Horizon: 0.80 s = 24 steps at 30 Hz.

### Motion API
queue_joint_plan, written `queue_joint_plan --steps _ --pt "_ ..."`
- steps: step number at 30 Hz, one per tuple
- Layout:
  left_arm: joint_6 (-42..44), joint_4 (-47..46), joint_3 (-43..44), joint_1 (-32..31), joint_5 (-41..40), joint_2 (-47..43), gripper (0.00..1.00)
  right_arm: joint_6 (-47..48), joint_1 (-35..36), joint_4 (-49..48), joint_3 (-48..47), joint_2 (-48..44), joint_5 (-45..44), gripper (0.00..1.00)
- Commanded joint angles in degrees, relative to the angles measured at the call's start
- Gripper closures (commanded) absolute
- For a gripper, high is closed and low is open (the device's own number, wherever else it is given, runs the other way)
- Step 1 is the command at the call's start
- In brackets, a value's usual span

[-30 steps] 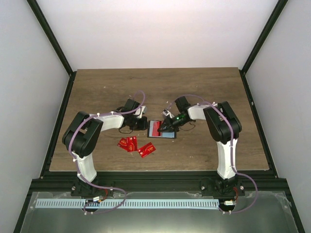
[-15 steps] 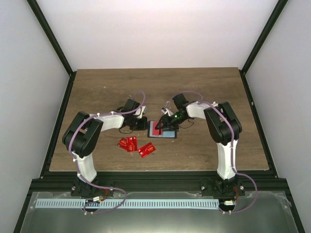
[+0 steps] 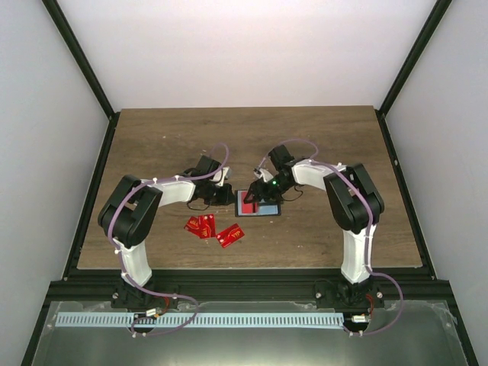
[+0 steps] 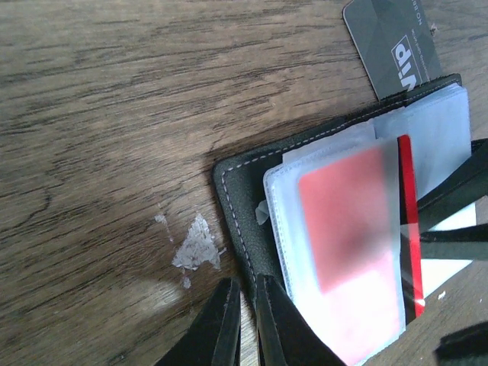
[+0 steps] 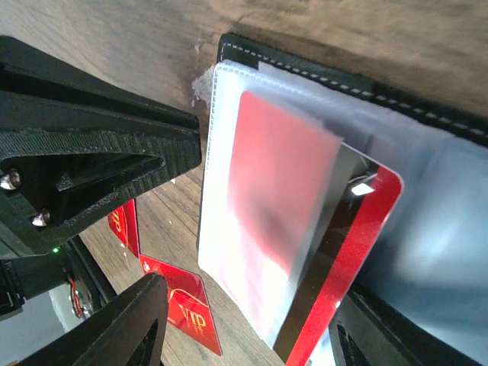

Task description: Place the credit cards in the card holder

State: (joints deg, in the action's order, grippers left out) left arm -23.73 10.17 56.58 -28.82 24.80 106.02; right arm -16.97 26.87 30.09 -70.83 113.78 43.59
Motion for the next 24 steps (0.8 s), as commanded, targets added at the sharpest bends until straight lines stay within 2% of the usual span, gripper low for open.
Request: queue_joint_plan --steps 1,5,17,24 --pt "0.5 0.1 1.0 -0.4 0.7 0.9 0.91 -1.1 3.4 2.5 -2.7 -0.5 -4.2 0.41" --pt "0.5 0.1 0.9 -0.5 0.7 0.8 0.91 -2.3 5.6 3.5 -4.1 -0.1 -8.2 0.41" --pt "0.6 0.7 0.8 -0.7 0.2 0.0 0.91 -3.2 8.0 5.8 -7.2 1.2 -11.2 0.42" --pt "0.0 1.6 0.8 -0.7 -1.9 -2.2 0.91 -2.0 8.1 9.5 -8.8 -1.2 -14.9 0.36"
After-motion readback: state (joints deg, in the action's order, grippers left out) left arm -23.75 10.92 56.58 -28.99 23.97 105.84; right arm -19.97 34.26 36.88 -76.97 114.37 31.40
